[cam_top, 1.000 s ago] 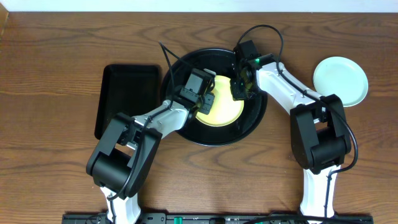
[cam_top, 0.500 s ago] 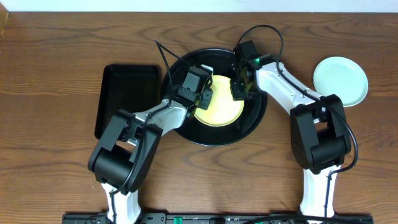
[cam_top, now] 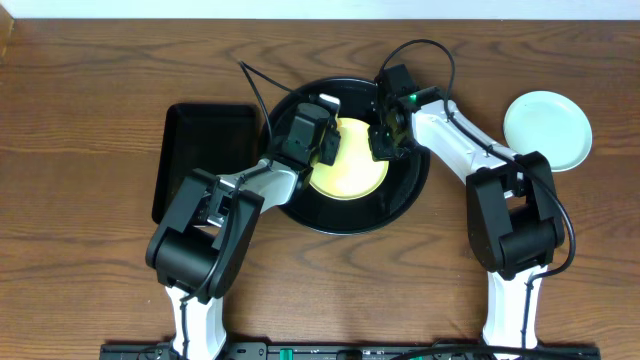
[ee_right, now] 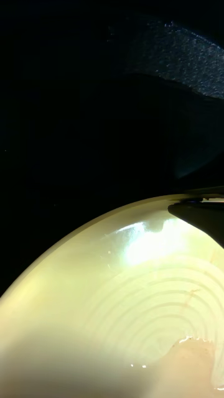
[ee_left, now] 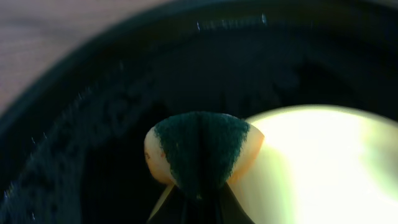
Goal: Clean dirty plates on tray and stack at the side
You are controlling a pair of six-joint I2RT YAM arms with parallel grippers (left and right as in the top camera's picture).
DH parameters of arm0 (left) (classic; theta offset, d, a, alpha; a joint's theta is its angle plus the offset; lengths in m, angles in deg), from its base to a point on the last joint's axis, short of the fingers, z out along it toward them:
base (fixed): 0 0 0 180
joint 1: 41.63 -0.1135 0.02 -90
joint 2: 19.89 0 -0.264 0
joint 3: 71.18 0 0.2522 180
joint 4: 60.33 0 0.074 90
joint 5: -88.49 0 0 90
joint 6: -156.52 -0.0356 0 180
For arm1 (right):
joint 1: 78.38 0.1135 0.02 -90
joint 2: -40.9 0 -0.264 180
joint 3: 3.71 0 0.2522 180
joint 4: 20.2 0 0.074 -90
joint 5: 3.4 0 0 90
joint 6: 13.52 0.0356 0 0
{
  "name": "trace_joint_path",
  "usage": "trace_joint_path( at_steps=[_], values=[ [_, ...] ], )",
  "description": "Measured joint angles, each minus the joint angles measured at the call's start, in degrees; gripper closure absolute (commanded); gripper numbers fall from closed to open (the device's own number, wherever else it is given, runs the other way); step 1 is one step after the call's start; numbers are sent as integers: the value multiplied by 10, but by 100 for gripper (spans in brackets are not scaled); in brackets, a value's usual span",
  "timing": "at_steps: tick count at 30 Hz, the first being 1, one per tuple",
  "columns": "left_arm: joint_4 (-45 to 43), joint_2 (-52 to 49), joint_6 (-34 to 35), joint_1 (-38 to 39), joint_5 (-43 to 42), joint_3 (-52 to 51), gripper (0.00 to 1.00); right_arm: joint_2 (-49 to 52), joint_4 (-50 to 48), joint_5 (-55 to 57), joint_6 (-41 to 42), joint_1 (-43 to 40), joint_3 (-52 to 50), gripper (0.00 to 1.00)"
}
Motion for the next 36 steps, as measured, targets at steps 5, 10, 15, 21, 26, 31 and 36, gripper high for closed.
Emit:
trace_joint_path(
  at_steps=[5,10,15,21,26,31,36],
  values=[
    [-80,-5,9,-11,-11,-1,92,0,0,-2,0,0,0,99],
    [-121,17,57,-17,-30,-1,92,0,0,-2,0,0,0,99],
    [-85,125,84,-19,-37,0,92,0,0,-2,0,0,0,99],
    [80,264,96,-67,-45,5,92,0,-1,-2,0,0,0,99],
    [231,289,98,-153,-47,5,92,0,-2,-2,0,0,0,99],
    [322,285,142,-197,-83,4,92,0,-2,-2,0,0,0,99],
    [339,285,185,-204,-106,3,92,0,-2,-2,0,0,0,99]
  ],
)
